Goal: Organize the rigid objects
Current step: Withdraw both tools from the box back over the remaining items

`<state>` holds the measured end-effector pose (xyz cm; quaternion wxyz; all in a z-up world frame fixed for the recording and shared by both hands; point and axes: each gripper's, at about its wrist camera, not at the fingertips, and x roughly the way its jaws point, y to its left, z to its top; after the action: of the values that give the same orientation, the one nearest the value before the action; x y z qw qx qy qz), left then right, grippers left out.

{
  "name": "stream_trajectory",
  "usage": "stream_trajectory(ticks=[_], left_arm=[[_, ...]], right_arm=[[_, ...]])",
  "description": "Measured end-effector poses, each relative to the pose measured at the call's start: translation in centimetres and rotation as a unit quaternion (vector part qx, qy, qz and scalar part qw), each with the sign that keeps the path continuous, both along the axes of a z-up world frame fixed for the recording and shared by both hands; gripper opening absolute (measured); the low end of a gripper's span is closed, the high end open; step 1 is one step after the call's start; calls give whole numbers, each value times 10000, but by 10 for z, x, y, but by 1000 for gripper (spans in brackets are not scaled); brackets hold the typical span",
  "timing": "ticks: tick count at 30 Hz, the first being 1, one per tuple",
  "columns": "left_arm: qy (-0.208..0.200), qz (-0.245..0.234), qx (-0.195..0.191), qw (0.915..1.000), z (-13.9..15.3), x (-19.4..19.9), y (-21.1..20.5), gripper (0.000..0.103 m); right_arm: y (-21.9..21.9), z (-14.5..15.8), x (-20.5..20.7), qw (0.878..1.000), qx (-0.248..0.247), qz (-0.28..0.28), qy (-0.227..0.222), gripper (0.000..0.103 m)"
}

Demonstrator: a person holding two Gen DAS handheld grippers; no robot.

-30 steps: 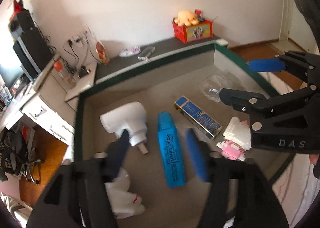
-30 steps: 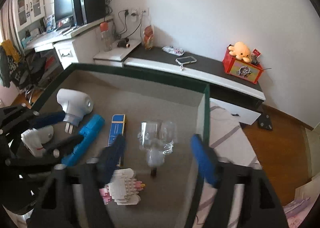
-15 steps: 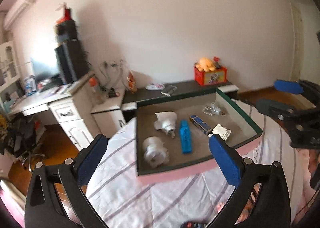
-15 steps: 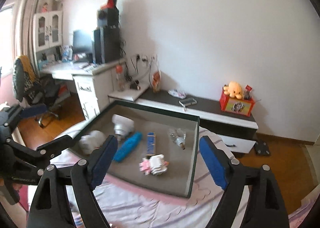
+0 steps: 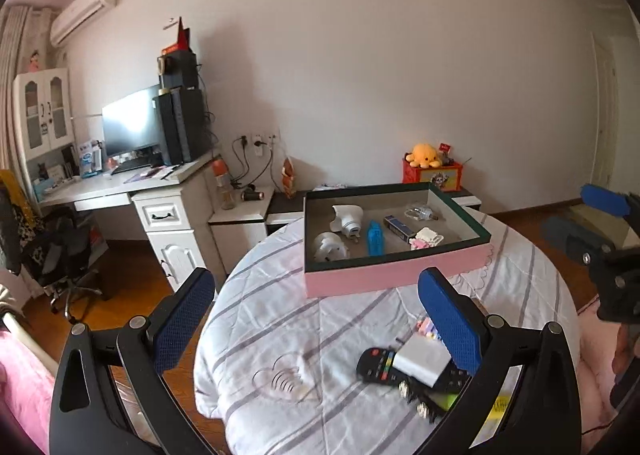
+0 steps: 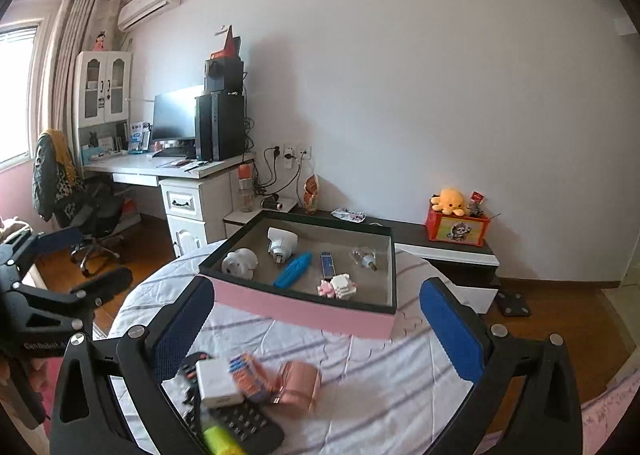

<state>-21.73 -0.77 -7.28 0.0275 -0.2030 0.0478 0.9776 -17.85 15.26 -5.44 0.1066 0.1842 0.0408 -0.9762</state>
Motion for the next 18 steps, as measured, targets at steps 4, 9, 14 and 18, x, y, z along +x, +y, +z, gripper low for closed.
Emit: stream_trajectory(ticks=[4, 9, 14, 18], left_arm=[[108, 42, -96, 9999, 3, 22, -5, 103], [180, 32, -33, 9998, 8, 40, -13, 103], [180, 88, -9, 9998, 8, 49, -17, 103], [138, 43, 6, 9999, 6, 52, -15, 103]], right_arm=[[-2, -4, 13, 9999, -78, -27, -66, 103], [-6, -6, 26, 9999, -46, -36, -105, 103], [-7, -7, 36, 9999, -6, -90, -83, 103], [-5, -11, 41, 9998, -19, -166, -135, 103]])
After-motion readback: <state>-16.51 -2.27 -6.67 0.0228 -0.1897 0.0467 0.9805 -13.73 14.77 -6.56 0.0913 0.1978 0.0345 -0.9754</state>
